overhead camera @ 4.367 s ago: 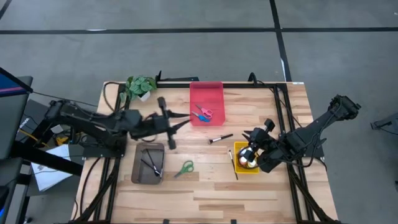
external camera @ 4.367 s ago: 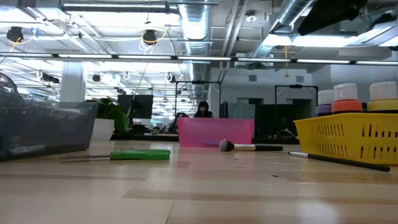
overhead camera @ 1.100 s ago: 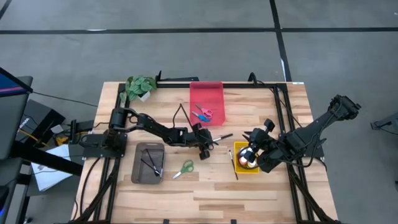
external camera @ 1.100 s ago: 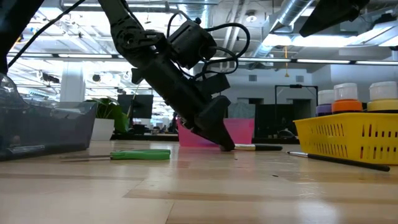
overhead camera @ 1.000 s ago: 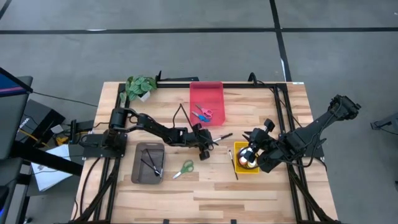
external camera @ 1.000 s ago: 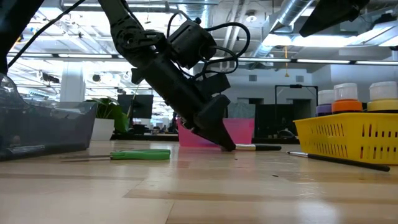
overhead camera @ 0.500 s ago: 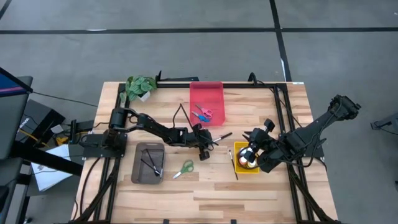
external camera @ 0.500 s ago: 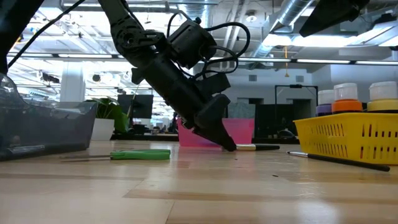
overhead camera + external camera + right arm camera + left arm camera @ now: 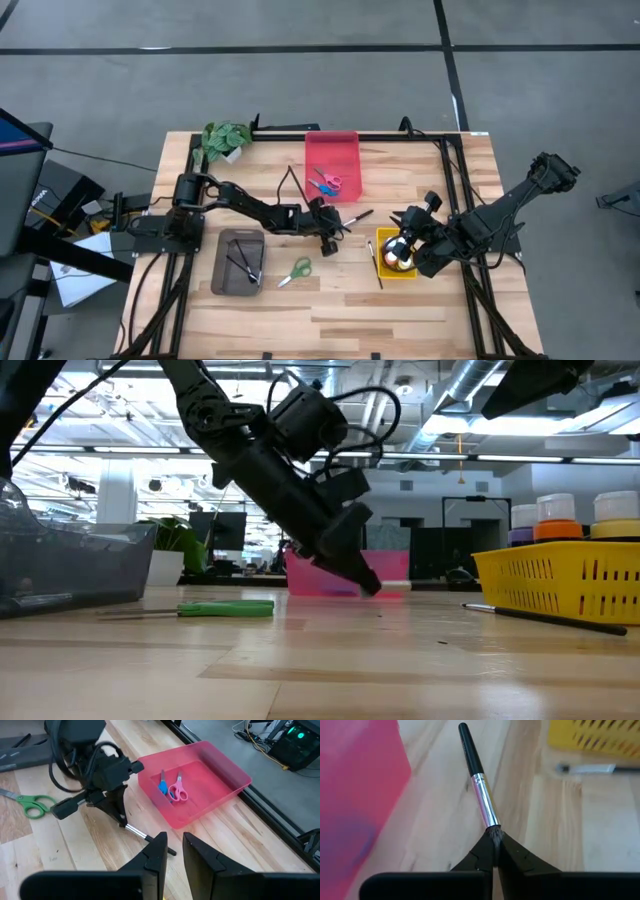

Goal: Pick & Place Paint Supplies
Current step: Put the top black makeup brush into the black bin

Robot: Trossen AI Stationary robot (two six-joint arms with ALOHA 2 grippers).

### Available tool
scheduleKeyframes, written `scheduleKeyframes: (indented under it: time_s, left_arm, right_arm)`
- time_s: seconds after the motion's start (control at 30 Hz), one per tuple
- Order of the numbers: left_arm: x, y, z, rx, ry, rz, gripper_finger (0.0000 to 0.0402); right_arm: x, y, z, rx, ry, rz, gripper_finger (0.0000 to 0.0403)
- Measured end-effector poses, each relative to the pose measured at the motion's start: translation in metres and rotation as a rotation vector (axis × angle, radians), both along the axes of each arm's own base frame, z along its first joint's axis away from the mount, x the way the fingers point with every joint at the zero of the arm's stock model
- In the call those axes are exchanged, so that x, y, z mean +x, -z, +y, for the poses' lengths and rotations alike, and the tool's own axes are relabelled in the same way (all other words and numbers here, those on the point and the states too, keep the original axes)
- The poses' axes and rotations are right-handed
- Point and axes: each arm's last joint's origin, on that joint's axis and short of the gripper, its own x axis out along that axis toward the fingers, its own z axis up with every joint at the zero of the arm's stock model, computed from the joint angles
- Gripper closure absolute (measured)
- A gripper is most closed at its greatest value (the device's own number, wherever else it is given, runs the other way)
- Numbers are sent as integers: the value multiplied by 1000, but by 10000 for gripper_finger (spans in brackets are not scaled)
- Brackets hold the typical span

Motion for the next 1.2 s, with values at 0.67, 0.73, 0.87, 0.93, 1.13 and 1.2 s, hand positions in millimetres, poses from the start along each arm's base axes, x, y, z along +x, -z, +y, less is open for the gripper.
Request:
scheduleKeyframes:
  time_s: [0.67, 0.73, 0.87, 0.93, 1.13, 1.2]
  left_arm:
    - [-49, -94, -22, 145, 76, 105, 401]
    - [-58, -101, -25, 147, 89, 108, 401]
    - [-90, -115, -33, 109, 103, 104, 401]
    - [-108, -120, -36, 63, 81, 90, 401]
    - [-158, -130, -54, -57, -1, 15, 401]
    - [-172, -132, -61, -96, -46, -4, 401]
  right_arm:
    - [-1, 1, 2, 17, -17, 19, 346]
    - [-2, 1, 3, 17, -24, 19, 346]
    - [-2, 1, 3, 17, -24, 18, 346]
    - [-2, 1, 3, 17, -24, 17, 346]
    - [-2, 1, 3, 15, -22, 16, 346]
    - [-2, 1, 3, 13, -21, 14, 346]
